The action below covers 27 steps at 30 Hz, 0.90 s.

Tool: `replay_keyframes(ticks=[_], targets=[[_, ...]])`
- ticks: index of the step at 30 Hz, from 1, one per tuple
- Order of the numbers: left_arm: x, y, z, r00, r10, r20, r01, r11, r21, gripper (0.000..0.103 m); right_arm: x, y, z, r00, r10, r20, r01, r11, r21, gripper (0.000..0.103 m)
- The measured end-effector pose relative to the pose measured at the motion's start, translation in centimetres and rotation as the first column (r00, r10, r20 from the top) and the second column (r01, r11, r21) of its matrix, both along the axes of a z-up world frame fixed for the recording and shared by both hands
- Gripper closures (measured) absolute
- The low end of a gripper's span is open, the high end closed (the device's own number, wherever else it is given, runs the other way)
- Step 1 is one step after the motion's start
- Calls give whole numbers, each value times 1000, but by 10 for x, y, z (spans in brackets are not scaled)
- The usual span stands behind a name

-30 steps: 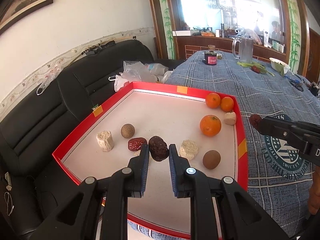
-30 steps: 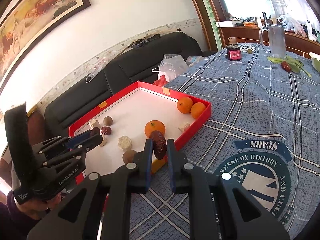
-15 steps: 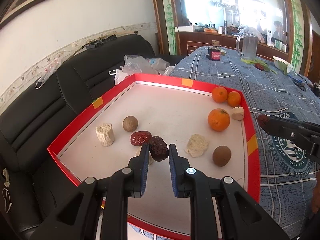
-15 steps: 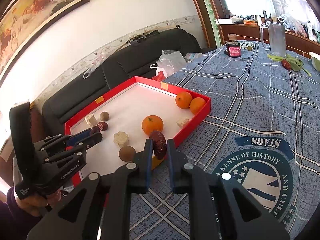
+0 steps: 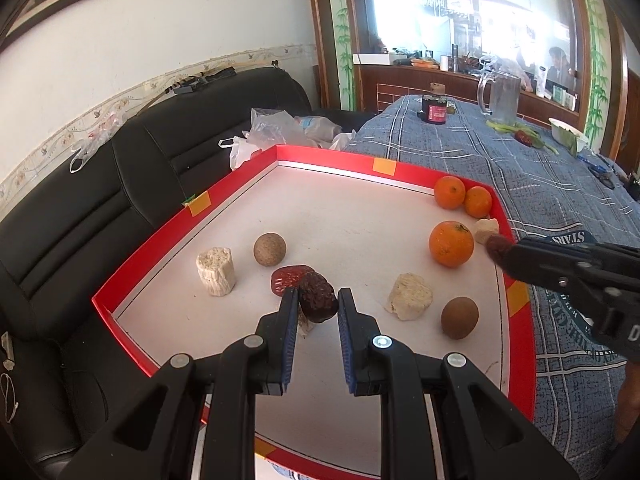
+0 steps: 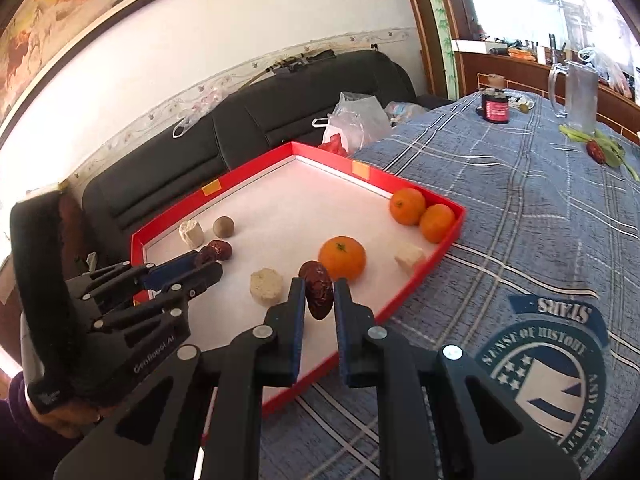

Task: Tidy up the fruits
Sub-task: 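Lower the dates into the box and open the left then right gripper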

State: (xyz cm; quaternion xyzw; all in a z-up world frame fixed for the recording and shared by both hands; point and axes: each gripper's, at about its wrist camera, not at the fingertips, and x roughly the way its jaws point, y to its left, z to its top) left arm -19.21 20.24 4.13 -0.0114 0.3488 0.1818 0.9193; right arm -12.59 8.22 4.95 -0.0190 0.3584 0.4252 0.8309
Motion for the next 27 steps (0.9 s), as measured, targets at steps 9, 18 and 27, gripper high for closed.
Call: replay_keyframes(ticks=[9,18,27], targets=[[4,-2,-1,1000,5,-4,-5,1000,16,84,3,4,-10,1000,10,-19,-10,1000,-17,86],[6,-5,-2,1000,20,-16,-19,999,42,83,2,6,-15,998,27,-54,-28,999,-23,86],[8,-10,-2,999,23,-34,-22,998,52,71,-3,5,-14,998,41,-50,-42,999,-27,86]])
